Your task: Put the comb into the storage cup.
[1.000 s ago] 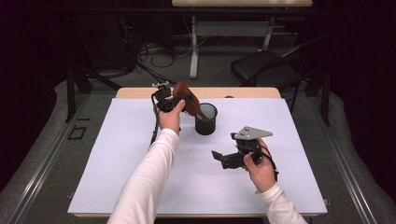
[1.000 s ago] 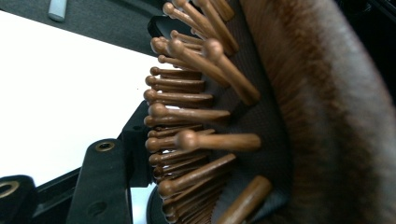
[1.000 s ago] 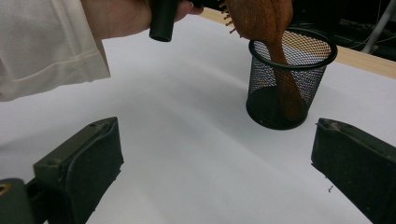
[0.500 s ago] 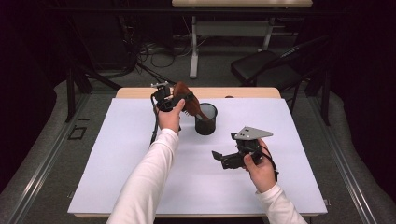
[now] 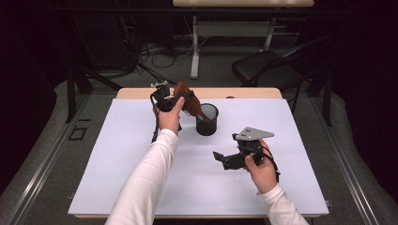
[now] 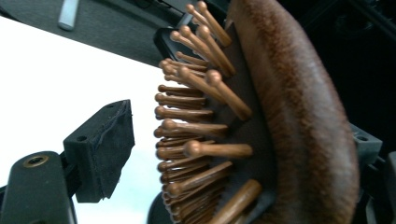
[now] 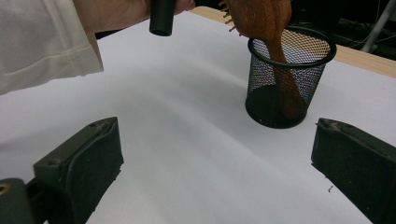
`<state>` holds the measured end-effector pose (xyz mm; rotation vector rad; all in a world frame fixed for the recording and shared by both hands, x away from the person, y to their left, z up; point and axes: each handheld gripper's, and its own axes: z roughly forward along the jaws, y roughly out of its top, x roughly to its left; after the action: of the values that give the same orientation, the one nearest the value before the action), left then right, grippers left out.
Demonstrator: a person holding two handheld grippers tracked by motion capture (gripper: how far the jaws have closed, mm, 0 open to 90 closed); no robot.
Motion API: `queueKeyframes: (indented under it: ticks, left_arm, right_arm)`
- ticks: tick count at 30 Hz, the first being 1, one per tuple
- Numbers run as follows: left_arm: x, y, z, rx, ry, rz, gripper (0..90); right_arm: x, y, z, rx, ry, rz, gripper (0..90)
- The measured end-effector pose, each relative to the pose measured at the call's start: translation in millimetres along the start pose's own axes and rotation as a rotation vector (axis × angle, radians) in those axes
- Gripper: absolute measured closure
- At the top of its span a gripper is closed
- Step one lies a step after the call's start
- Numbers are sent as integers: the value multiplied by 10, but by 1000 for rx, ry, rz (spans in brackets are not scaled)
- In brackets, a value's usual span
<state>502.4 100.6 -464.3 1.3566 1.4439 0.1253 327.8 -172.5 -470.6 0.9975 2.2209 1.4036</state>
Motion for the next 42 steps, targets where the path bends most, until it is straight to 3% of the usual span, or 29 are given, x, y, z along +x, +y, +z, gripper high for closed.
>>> queueKeyframes:
  ticks: [4,7,11,15,30,42]
  left_arm:
    - [2,10,-14,15,1,-11,142]
    - [4,22,-29,30,-19,-1,41]
    - [1,31,-46,30,-8,1,7]
    - [5,39,-59,22,22,-1,5]
    - [-32,61,-117,24,-2,22,5]
    - [-59,73,-197,28,9,51,5]
  right_arm:
    - [-2,-5,10,2,1,3,16]
    - [-1,-5,14,4,2,2,16]
    - [-1,-6,18,3,3,2,16]
    - [-2,-6,19,4,3,2,16]
    - [-23,10,4,-6,-13,18,0]
    - [-19,24,11,2,-19,13,0]
